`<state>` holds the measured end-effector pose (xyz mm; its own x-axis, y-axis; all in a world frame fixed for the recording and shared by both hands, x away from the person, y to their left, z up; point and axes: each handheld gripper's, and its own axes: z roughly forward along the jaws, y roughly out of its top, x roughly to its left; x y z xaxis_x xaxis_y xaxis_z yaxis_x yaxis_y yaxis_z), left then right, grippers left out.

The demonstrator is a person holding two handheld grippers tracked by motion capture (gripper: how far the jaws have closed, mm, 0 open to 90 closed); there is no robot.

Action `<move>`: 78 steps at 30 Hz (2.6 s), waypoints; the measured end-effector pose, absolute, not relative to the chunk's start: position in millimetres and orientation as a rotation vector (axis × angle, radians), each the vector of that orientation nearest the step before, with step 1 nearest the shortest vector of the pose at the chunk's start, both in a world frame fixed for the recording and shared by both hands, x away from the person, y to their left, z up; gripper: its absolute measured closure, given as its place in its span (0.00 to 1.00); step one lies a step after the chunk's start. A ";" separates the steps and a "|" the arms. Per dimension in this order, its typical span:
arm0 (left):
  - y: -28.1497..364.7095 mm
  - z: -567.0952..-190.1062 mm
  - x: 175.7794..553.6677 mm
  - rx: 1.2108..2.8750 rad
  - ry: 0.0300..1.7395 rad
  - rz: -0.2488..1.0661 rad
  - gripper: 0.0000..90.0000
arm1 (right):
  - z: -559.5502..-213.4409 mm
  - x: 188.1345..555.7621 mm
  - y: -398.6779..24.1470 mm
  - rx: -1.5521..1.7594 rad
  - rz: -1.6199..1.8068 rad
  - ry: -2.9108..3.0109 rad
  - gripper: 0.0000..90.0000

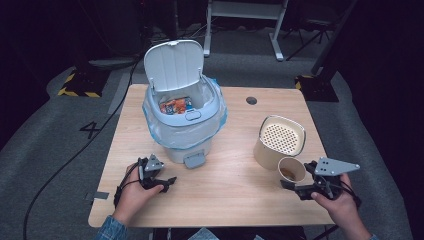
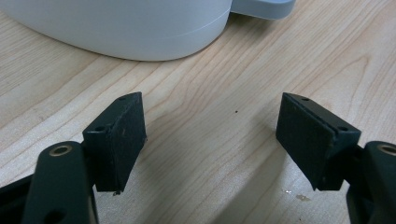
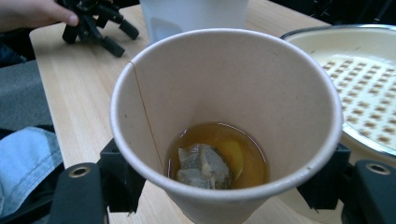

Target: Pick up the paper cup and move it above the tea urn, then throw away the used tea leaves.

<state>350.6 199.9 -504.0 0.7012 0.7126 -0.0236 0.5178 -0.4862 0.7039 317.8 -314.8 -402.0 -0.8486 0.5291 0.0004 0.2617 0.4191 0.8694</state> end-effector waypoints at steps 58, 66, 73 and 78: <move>198.9 -504.0 351.6 2.196 0.942 0.360 0.27 | -339.0 442.5 -325.0 0.776 1.184 2.305 0.34; 198.9 -504.0 351.4 2.196 0.944 0.359 0.27 | -342.5 446.5 -322.5 0.738 1.115 2.300 0.34; 198.9 -504.0 351.4 2.196 0.943 0.361 0.27 | -342.6 445.5 -321.4 0.669 1.033 2.284 0.34; 199.0 -504.0 351.5 2.195 0.943 0.361 0.27 | -342.4 443.4 -320.3 0.589 0.955 2.265 0.34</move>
